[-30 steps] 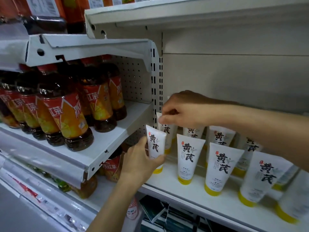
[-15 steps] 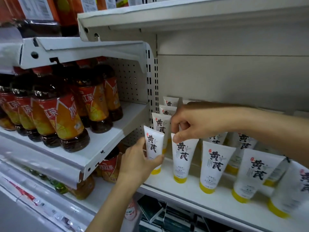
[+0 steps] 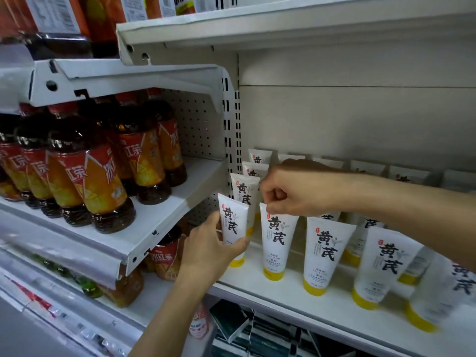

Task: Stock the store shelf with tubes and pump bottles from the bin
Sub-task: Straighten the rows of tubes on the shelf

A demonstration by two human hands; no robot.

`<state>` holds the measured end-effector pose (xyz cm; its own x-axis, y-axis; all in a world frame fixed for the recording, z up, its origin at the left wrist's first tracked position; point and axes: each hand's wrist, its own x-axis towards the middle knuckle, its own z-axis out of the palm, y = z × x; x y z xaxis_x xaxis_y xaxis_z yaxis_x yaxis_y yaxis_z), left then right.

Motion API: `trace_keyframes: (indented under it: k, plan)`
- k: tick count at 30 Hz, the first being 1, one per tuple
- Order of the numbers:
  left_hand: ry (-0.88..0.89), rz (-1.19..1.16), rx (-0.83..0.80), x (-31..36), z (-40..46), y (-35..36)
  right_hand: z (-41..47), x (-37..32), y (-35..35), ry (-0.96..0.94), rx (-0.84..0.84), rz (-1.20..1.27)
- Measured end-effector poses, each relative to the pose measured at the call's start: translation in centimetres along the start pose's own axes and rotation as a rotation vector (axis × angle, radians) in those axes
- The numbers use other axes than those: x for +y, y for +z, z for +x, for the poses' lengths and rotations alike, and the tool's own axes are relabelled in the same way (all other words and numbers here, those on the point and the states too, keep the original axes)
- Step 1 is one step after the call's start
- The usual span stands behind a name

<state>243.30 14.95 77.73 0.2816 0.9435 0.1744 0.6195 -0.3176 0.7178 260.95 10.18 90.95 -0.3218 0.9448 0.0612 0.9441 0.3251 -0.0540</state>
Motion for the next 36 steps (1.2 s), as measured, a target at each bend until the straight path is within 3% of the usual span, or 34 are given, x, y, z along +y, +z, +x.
trace_keyframes:
  k: [30,33,36]
  plan:
    - [-0.068,-0.064,0.001,-0.6,0.1,0.4,-1.2,0.5,-0.1,0.042,0.017,0.035]
    - [-0.059,-0.091,0.055,-0.7,-0.6,0.7,-1.9,0.7,-0.1,0.054,0.077,0.089]
    - [-0.028,-0.08,0.225,-0.3,-1.9,1.3,-2.9,0.7,0.0,0.074,0.142,0.136]
